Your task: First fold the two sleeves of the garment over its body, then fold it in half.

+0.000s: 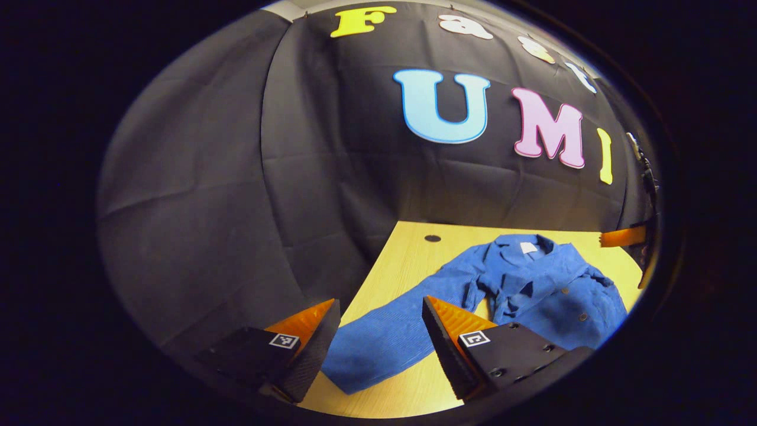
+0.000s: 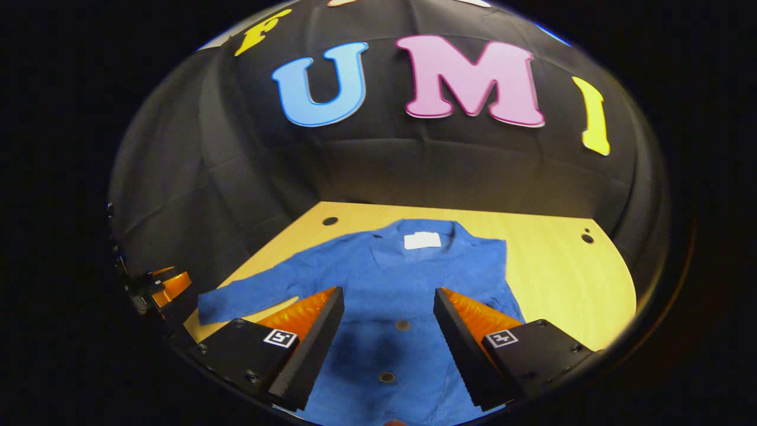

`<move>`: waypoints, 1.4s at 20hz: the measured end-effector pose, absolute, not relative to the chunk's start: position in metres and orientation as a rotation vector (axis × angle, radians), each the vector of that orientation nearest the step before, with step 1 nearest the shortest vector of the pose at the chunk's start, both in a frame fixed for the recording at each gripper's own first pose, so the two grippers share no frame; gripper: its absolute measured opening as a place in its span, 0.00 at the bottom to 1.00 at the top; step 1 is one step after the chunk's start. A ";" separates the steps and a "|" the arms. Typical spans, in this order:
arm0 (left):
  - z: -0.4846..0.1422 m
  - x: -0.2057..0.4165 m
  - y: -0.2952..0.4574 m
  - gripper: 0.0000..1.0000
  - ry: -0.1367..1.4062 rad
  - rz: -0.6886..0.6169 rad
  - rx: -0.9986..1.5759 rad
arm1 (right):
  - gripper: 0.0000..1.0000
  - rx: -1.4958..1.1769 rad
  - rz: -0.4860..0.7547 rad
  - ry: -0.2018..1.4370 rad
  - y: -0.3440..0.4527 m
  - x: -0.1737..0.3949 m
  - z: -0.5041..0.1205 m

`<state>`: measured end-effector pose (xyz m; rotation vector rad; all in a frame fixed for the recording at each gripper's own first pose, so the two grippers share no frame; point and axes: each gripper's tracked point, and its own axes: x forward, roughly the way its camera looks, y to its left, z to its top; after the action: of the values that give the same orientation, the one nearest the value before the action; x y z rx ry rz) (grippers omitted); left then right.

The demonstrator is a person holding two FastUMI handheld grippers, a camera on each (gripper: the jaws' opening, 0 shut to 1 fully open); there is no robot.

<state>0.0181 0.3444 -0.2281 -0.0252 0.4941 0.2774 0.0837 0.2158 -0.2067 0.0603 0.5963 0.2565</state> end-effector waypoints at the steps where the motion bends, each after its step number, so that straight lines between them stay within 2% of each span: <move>1: -0.243 0.018 0.348 0.81 0.525 0.285 -0.031 | 0.99 0.072 0.230 0.610 0.205 0.075 -0.210; 9: -0.327 0.016 0.364 0.81 0.737 0.303 -0.093 | 0.99 0.064 0.066 0.656 0.141 0.037 -0.220; 12: -0.344 0.003 0.357 0.81 0.826 0.276 -0.081 | 0.99 0.086 0.049 0.658 0.136 0.035 -0.221; 17: -0.347 0.002 0.356 0.82 0.854 0.215 -0.043 | 0.99 0.004 0.074 0.702 0.139 0.018 -0.238; 19: -0.345 0.003 0.349 0.60 0.871 0.168 -0.039 | 0.99 -0.008 0.101 0.704 0.144 0.014 -0.242; 21: -0.348 0.010 0.347 0.28 0.880 0.162 -0.037 | 0.99 -0.004 0.118 0.714 0.145 0.011 -0.247; 22: -0.347 0.013 0.345 0.04 0.884 0.167 -0.038 | 0.99 -0.006 0.122 0.716 0.143 0.012 -0.250; 24: -0.348 0.017 0.340 0.00 0.893 0.172 -0.039 | 1.00 0.008 0.125 0.724 0.133 0.018 -0.254; 28: -0.328 0.033 0.329 0.00 0.863 0.193 -0.073 | 1.00 0.057 0.119 0.740 0.103 0.034 -0.265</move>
<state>0.0335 0.3287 -0.3281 -0.0728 0.8629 0.1928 0.0343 0.1031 -0.2647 0.0565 0.7403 0.1193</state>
